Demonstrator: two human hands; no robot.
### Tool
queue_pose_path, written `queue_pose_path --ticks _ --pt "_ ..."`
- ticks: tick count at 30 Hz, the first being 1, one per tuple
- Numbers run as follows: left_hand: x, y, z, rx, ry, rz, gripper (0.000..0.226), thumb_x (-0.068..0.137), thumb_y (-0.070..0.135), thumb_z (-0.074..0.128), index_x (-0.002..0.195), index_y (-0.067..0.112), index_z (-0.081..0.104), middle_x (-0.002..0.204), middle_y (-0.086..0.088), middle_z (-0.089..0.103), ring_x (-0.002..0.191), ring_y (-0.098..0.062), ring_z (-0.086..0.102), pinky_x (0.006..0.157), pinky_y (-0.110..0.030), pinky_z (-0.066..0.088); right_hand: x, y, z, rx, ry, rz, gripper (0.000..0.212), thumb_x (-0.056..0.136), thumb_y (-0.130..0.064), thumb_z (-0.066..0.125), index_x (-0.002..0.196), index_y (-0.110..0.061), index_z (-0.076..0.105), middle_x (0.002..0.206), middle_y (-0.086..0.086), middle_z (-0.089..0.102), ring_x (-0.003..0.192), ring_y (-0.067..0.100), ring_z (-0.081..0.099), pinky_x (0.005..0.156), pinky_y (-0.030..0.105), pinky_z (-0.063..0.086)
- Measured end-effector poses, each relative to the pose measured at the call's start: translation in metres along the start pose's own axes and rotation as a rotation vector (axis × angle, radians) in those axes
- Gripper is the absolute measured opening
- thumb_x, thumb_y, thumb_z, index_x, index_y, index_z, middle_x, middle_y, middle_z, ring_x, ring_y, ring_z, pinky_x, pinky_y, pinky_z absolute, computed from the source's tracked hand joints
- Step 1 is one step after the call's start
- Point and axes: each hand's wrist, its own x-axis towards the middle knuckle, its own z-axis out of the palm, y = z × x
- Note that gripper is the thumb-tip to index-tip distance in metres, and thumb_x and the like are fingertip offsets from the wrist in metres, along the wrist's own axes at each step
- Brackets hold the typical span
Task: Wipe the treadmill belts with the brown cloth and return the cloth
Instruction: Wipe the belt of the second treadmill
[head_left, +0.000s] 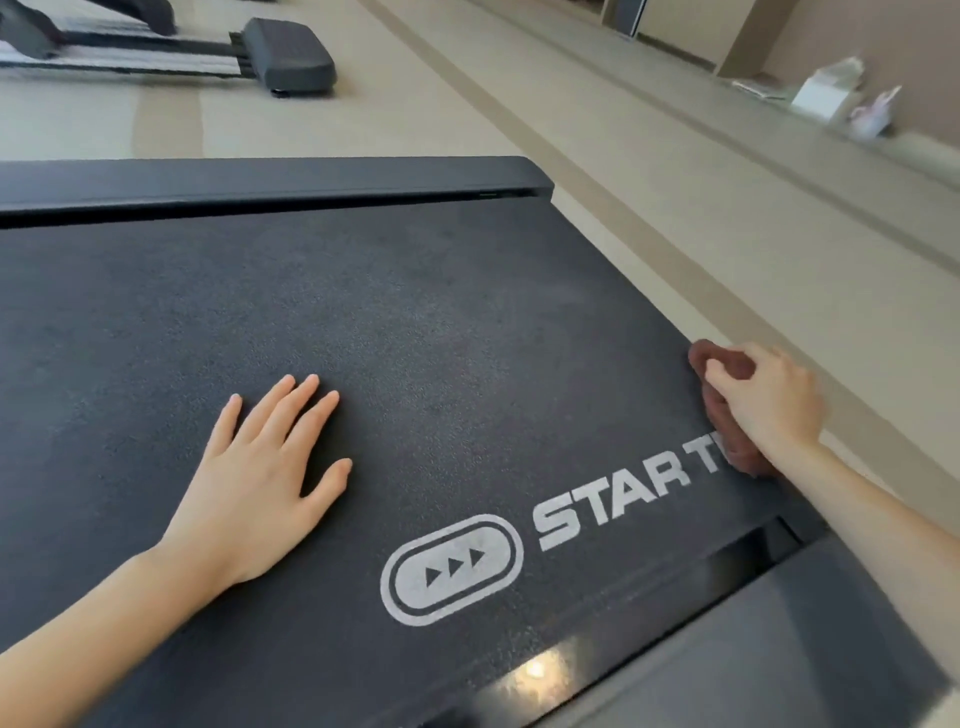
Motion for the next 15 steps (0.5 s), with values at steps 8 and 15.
queue_pose_path --ticks 8,15 --pt "0.004 0.002 0.005 0.024 0.005 0.007 0.086 0.080 0.065 0.011 0.144 0.011 0.034 0.153 -0.009 0.025 0.144 -0.024 0.014 0.114 -0.051 0.009 -0.115 -0.084 -0.024 0.039 -0.001 -0.315 0.026 0.082 -0.044 0.060 0.096 -0.023 0.067 0.095 0.005 0.065 0.087 0.030 0.059 0.069 0.031 0.042" --pt "0.008 0.011 0.005 0.022 -0.055 0.012 0.075 0.090 0.064 0.020 0.144 0.014 0.032 0.155 -0.007 0.021 0.143 -0.029 0.008 0.109 -0.058 0.006 -0.217 -0.120 -0.069 0.257 -0.062 -0.627 0.017 0.073 -0.033 0.070 0.084 -0.021 0.073 0.083 0.000 0.065 0.071 0.023 0.057 0.064 0.029 0.047"
